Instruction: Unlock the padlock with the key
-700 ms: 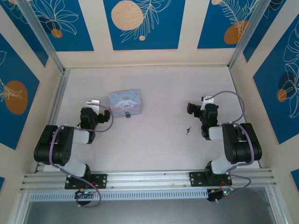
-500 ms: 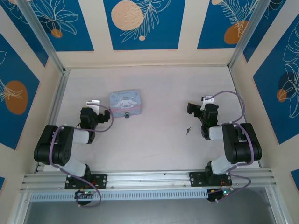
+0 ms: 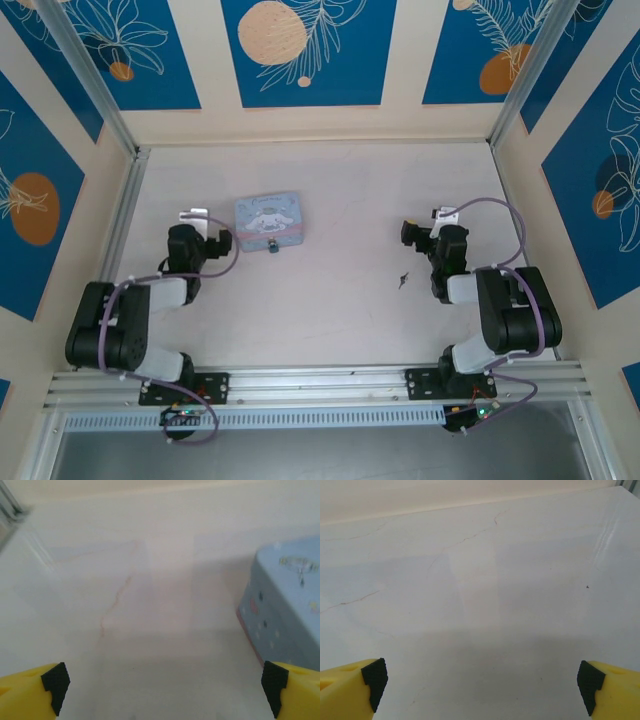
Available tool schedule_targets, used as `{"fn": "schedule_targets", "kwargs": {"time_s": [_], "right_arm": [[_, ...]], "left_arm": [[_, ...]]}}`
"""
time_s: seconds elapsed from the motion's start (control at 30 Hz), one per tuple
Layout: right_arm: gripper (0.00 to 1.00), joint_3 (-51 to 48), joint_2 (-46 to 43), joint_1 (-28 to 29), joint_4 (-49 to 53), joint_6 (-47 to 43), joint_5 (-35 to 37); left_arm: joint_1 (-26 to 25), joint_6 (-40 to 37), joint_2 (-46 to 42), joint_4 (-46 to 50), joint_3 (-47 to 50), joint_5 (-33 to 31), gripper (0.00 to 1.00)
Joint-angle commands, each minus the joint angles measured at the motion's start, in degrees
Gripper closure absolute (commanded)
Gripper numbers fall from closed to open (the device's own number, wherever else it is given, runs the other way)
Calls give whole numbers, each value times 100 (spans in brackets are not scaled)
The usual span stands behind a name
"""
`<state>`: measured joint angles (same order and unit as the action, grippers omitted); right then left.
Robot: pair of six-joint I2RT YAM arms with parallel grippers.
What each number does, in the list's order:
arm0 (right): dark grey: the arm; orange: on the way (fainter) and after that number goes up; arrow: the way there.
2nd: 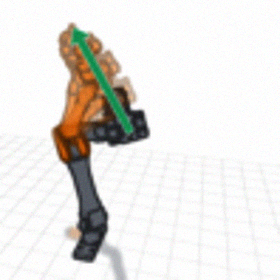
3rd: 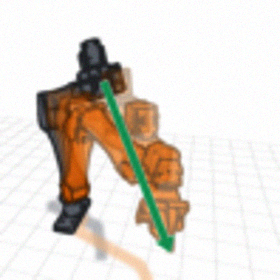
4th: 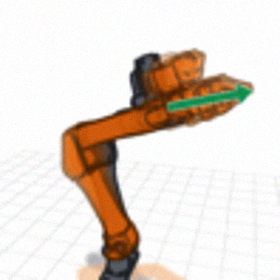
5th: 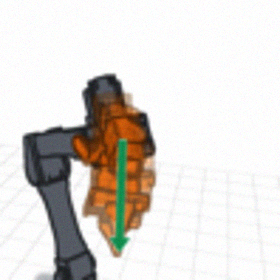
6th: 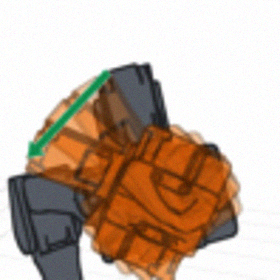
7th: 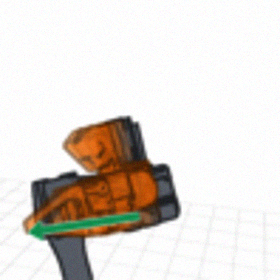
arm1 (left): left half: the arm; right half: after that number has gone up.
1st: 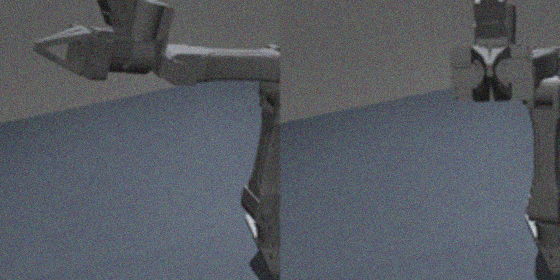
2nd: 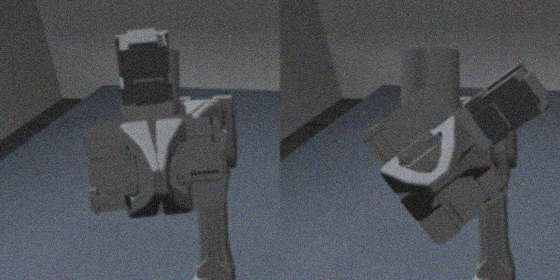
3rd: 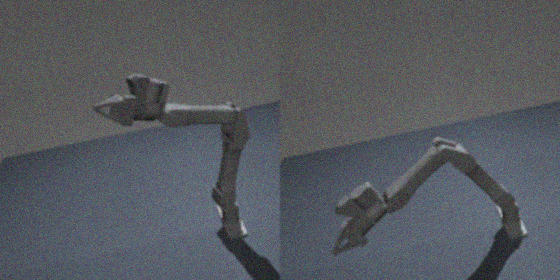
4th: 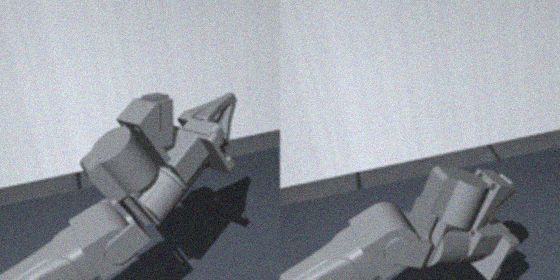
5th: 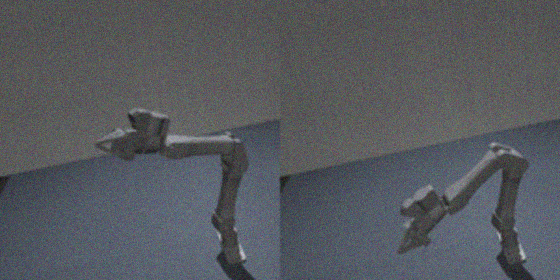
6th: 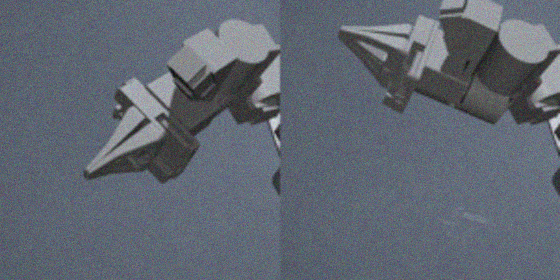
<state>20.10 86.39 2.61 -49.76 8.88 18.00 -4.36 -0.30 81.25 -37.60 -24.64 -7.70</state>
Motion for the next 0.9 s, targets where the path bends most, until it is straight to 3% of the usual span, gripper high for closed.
{"fn": "schedule_targets", "kwargs": {"time_s": [0.0, 0.17, 0.3, 0.47, 0.63, 0.87], "right_arm": [[1, -105, -118, 57, -402, -116, 186], [1, 194, -436, 263, 257, -426, 179], [1, 1545, -1406, 228, 3064, -173, -210], [1, 3116, -1294, -65, 5465, 1410, -951], [1, 3347, -1231, -112, 6061, 2101, -1816], [0, 2602, -1734, 111, 6038, 2843, -2903]], "left_arm": [[127, 273, -685, 712, -254, -377, 0], [155, 673, -1109, 2250, -1016, -219, 0], [148, 1082, -976, 3098, -1679, 128, 0], [148, 1677, -370, 3982, -2563, 358, 0], [140, 2180, 336, 4252, -3150, 990, 0], [-126, 2601, 1097, 4372, -3625, 1516, 0]]}}
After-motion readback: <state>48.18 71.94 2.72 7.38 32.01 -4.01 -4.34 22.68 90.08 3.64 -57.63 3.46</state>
